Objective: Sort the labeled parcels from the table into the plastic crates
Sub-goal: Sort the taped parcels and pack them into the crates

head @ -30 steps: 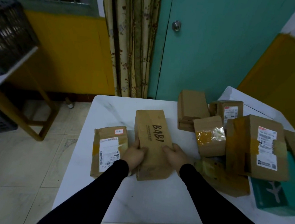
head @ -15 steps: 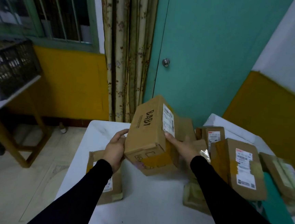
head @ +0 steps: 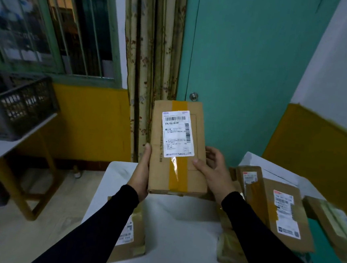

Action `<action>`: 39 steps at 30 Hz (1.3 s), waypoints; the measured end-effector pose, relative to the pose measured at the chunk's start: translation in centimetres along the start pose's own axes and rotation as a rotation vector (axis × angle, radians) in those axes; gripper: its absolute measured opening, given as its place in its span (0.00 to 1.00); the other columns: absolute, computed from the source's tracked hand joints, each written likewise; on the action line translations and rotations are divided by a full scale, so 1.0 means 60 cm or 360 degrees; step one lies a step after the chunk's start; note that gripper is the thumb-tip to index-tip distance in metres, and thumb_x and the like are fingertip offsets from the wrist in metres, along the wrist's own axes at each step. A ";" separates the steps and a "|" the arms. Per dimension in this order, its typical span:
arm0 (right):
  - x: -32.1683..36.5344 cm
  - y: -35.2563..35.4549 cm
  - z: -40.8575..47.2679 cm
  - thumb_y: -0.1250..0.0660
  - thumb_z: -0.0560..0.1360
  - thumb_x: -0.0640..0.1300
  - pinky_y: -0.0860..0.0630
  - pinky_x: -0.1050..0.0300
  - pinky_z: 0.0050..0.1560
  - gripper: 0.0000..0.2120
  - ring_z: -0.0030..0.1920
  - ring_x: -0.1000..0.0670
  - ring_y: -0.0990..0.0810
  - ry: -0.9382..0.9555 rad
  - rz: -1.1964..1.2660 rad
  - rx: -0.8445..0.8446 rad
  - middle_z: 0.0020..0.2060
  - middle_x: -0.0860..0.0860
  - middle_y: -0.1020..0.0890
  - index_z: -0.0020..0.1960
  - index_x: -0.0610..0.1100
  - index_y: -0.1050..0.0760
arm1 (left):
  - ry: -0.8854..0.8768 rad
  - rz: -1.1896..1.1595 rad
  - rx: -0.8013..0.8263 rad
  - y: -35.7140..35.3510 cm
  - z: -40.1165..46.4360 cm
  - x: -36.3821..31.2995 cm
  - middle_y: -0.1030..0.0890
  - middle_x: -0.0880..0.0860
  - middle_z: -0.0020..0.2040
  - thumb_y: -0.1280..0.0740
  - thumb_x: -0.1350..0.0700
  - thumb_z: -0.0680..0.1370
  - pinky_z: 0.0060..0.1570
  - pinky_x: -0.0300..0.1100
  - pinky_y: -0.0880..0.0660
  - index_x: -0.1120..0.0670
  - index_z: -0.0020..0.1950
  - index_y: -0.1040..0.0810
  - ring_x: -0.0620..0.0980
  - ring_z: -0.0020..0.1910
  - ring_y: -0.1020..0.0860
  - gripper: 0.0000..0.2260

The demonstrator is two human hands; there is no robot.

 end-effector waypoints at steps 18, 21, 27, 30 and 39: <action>-0.006 -0.021 -0.014 0.29 0.68 0.58 0.22 0.55 0.59 0.31 0.60 0.52 0.21 -0.0070 0.0162 0.0070 0.64 0.51 0.23 0.68 0.52 0.34 | -0.0515 0.0171 -0.0126 0.027 0.005 -0.081 0.19 0.54 0.61 0.28 0.38 0.68 0.52 0.50 0.21 0.49 0.71 0.29 0.54 0.58 0.19 0.33; -0.011 -0.025 -0.011 0.33 0.75 0.54 0.20 0.62 0.49 0.27 0.56 0.54 0.19 -0.0149 0.0246 0.0120 0.64 0.50 0.22 0.72 0.50 0.34 | -0.0604 0.0106 -0.0211 0.022 -0.002 -0.070 0.19 0.50 0.62 0.33 0.41 0.72 0.49 0.45 0.21 0.47 0.72 0.31 0.49 0.57 0.19 0.29; -0.021 -0.029 -0.004 0.34 0.78 0.54 0.20 0.65 0.43 0.26 0.55 0.54 0.18 -0.0202 0.0247 0.0184 0.62 0.51 0.20 0.73 0.49 0.33 | -0.0600 0.0104 -0.0273 0.021 -0.015 -0.061 0.19 0.47 0.60 0.34 0.43 0.74 0.37 0.34 0.21 0.45 0.72 0.31 0.39 0.49 0.18 0.27; -0.018 -0.035 -0.003 0.33 0.75 0.56 0.20 0.60 0.50 0.27 0.56 0.53 0.17 -0.0184 0.0209 0.0224 0.61 0.52 0.19 0.72 0.50 0.31 | -0.0625 0.0145 -0.0308 0.026 -0.023 -0.072 0.19 0.49 0.60 0.36 0.44 0.72 0.35 0.32 0.22 0.48 0.72 0.31 0.38 0.47 0.17 0.29; 0.017 -0.155 0.003 0.36 0.71 0.63 0.24 0.51 0.64 0.30 0.62 0.53 0.22 -0.0144 0.0153 0.0646 0.62 0.55 0.20 0.71 0.55 0.31 | -0.0541 0.0111 -0.0547 0.146 -0.104 -0.108 0.19 0.53 0.61 0.27 0.34 0.66 0.60 0.62 0.25 0.45 0.69 0.28 0.57 0.59 0.20 0.34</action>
Point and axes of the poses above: each hand's wrist, its own z-axis towards the middle knuckle, its own y-axis out of the back of the hand, x = y × z, the point moved 5 cm from there along z, towards the middle knuckle
